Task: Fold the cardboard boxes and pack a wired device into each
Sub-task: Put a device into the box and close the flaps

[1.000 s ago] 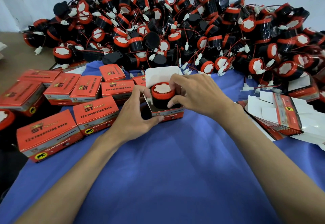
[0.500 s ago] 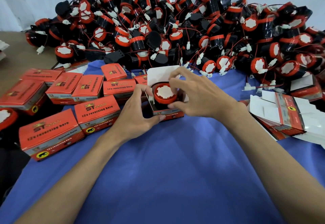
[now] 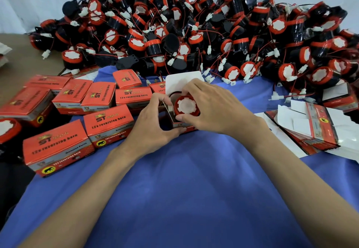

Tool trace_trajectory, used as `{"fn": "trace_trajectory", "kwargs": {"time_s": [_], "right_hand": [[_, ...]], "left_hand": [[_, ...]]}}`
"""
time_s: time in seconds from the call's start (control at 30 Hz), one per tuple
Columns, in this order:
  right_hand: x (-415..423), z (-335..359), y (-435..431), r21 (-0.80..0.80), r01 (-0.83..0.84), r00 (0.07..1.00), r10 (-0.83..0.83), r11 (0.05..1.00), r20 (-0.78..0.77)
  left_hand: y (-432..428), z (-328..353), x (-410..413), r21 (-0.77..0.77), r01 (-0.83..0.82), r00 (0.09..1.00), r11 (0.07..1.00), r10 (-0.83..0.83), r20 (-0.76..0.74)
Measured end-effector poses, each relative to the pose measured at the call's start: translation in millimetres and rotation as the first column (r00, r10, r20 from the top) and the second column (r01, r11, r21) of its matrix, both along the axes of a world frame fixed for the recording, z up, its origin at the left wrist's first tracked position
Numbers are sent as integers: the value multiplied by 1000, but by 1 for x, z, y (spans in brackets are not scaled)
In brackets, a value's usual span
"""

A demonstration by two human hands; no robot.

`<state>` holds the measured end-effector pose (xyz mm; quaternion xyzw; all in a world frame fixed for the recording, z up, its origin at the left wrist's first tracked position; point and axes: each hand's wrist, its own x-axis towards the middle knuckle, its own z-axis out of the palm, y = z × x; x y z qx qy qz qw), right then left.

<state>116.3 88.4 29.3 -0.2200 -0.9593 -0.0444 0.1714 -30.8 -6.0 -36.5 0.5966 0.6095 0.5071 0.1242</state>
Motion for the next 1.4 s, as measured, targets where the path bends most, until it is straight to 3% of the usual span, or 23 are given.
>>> {"fn": "trace_trajectory", "kwargs": {"time_s": [0.27,0.37,0.57,0.67,0.87,1.1,1.4], "right_hand": [[-4,-7,-4,59,52,994,-57,997,89],[1,-1,-1,-30,95,992,-92,995,84],[-4,-6,-1,31,101,961,-106,994,255],[-2,-4,0,-47,123,968,-110,991,224],[2,6,-1,-26,29,989,-25,999,144],[-7,8,-5,33,-65,950,52,997,309],[-1,18,-23,-125,-20,884,76,992,462]], "left_hand": [[0,1,-1,-16,43,999,999,-43,-7],[0,-1,-3,-33,43,999,999,-43,-5],[-1,-1,-4,-50,42,999,998,-44,-29],[-1,-2,-4,-54,52,998,997,-53,-19],[0,0,-4,-36,74,997,997,-75,-4],[0,0,-3,-28,80,997,996,-80,-23],[0,1,-2,-12,86,996,996,-86,-23]]}}
